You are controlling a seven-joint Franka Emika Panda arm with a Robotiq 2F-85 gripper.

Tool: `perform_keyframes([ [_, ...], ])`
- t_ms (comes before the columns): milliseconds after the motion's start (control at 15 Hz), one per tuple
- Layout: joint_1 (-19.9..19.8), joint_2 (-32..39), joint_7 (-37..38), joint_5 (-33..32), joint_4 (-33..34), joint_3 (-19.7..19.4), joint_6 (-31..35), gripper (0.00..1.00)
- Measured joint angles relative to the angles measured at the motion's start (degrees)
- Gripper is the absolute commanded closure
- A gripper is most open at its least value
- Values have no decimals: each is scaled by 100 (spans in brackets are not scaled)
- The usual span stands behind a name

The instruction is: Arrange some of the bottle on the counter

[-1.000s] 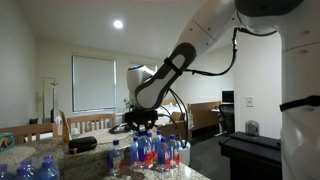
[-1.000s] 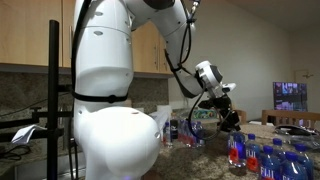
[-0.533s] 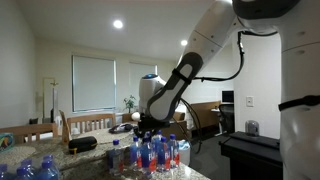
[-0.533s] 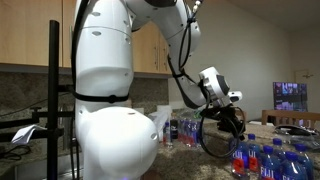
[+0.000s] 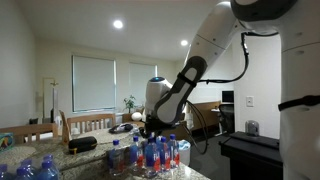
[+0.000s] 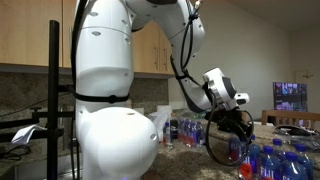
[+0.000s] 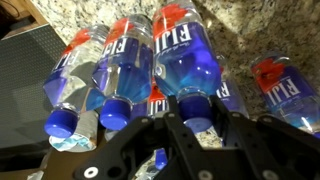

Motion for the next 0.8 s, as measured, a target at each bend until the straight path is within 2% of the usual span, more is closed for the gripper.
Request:
perform_keyframes([
  [800,0,27,15,-178,-169,-137,17,90],
])
